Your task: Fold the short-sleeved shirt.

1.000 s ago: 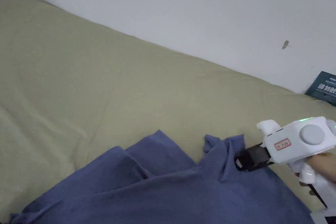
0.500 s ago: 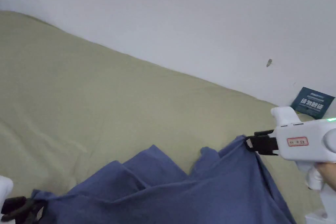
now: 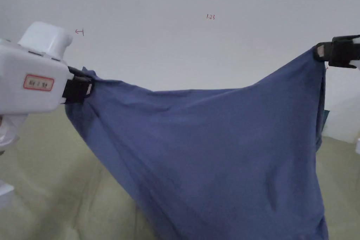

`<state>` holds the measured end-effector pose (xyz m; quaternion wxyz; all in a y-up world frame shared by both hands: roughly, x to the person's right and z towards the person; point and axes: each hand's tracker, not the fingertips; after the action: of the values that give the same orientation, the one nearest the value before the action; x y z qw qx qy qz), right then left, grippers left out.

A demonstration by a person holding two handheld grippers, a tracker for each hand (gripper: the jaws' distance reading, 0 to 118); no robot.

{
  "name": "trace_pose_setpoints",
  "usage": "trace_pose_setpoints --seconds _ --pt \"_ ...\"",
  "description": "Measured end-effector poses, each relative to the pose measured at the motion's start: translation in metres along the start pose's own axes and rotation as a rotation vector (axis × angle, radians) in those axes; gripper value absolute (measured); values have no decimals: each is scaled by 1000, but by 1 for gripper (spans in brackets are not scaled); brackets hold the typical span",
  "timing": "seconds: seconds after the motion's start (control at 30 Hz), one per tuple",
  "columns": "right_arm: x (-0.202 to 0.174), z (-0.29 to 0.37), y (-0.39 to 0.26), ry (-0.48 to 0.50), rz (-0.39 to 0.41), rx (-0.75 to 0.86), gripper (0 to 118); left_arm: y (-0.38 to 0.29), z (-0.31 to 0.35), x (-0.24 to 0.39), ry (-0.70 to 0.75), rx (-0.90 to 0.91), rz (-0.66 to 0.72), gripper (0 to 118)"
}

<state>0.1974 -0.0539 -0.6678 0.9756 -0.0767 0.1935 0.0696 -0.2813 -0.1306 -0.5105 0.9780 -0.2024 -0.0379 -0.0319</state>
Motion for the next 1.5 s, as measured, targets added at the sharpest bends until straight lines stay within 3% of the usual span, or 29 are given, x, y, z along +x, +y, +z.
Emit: trace_pose_setpoints --seconds 0.23,0.43,0.53,0.67,1.1,1.5 --pt "42 13 56 -130 -105 166 0 90 -25 -9 65 94 -66 2" --pt "49 23 79 -171 -90 246 0 137 -36 -9 77 188 -41 2" --pt "49 26 93 -189 -41 268 0 145 -41 -7 102 227 -56 2" --pt "56 27 100 -178 -41 278 0 144 -48 -9 106 223 -48 2" --pt "24 72 25 -124 -10 146 0 68 -31 -10 21 158 -92 2" --pt "-4 189 -84 -33 -52 -18 0 -74 39 -10 -107 -37 -34 2"
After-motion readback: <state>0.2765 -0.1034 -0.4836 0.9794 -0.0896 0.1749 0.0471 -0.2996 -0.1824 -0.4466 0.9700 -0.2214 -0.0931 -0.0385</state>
